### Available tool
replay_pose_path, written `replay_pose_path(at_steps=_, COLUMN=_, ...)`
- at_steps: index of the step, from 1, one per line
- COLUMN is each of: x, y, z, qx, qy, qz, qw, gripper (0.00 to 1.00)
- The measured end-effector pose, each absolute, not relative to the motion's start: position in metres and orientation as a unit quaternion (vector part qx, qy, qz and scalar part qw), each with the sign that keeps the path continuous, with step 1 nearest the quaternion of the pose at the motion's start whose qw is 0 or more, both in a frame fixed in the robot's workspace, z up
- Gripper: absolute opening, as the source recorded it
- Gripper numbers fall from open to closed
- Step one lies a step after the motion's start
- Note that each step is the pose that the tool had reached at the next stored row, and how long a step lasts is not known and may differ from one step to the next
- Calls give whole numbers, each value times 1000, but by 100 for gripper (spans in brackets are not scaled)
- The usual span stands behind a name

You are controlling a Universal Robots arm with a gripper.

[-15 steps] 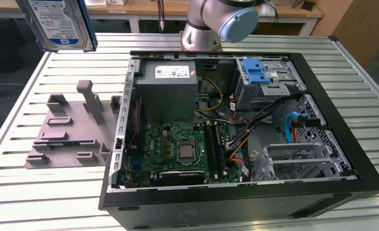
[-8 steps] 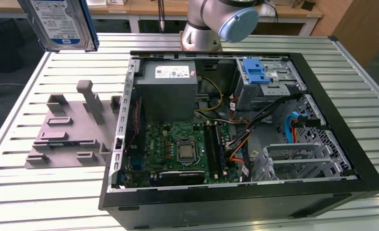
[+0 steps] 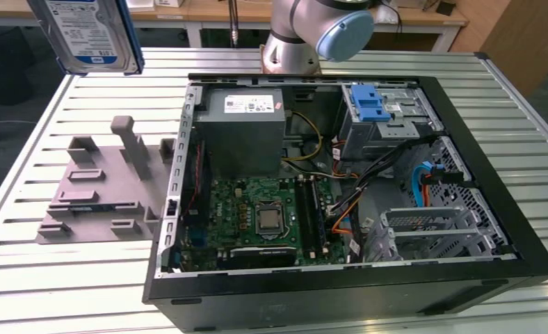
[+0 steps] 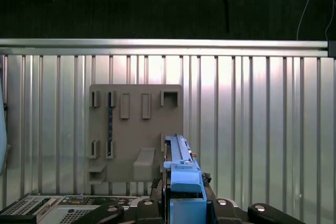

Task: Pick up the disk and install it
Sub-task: 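Pick up the disk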

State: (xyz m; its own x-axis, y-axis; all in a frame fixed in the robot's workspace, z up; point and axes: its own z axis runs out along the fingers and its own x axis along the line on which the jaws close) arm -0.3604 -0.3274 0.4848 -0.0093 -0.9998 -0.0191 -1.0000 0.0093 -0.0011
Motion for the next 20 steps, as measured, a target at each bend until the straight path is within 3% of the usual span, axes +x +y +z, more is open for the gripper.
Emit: replay_pose_path(at_steps=20, x=-355, y=-327, z=485, qx=-704, qy=710, qz=6, qw=7, gripper=36)
